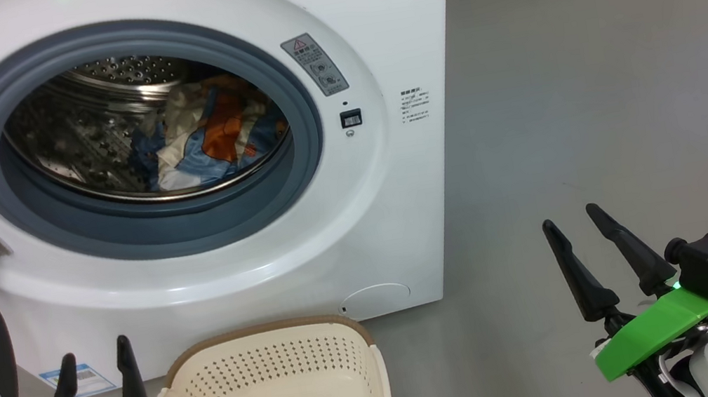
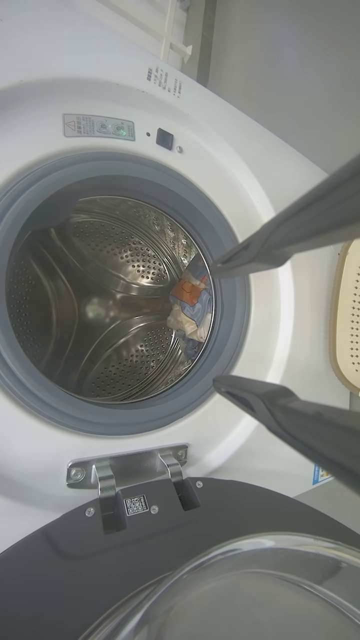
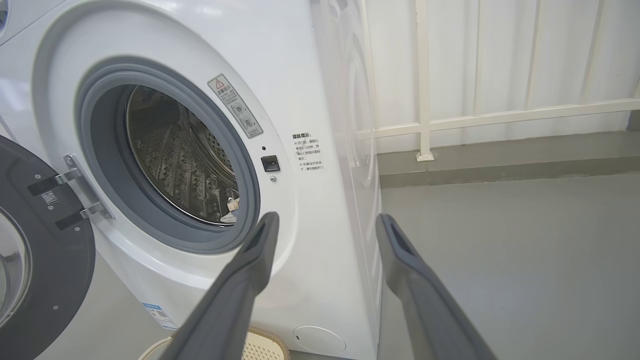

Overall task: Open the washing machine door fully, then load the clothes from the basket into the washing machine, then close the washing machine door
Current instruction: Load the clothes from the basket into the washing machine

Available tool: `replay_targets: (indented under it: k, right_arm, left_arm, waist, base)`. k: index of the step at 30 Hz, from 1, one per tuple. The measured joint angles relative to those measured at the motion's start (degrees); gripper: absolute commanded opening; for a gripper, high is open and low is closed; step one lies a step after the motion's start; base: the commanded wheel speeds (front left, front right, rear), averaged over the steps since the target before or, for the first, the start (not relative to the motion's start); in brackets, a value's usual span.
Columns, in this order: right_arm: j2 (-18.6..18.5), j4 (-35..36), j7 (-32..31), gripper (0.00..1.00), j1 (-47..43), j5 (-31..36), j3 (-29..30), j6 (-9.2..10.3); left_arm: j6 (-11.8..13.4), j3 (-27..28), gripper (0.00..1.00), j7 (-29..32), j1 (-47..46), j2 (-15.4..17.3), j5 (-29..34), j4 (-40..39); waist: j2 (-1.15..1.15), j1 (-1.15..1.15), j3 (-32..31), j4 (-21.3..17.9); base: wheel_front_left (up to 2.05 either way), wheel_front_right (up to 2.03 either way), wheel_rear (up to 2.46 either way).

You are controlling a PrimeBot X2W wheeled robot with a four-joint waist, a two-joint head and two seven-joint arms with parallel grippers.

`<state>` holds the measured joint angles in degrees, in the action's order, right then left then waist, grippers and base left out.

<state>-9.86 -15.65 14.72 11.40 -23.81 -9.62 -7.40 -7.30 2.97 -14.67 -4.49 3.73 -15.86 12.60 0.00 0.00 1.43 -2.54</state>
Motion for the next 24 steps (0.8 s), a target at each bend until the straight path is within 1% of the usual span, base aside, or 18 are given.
replay_targets:
  k: [9, 17, 24]
  right_arm:
    - [-0.01, 0.05, 0.0, 1.0, 0.0, 0.01, 0.23, 0.0]
    - [0.03, 0.07, 0.0, 1.0, 0.0, 0.01, 0.29, 0.0]
    - [0.18, 0.09, 0.0, 1.0, 0.0, 0.09, 0.32, 0.0]
  left_arm:
    - [-0.02, -1.37, 1.0, 0.0, 0.01, -0.02, -0.19, 0.22]
    - [-0.03, -2.82, 1.0, 0.02, 0.01, 1.25, -0.63, 1.33]
    - [-0.03, -2.8, 1.0, 0.02, 0.01, 1.87, -0.62, 1.32]
  waist:
    - [0.0, 0.0, -0.05, 0.2]
    - [0.0, 0.0, 0.1, 0.25]
    - [0.0, 0.0, 0.2, 0.2]
  base:
    - [0.0, 0.0, 0.0]
    - [0.0, 0.0, 0.0]
    - [0.0, 0.0, 0.0]
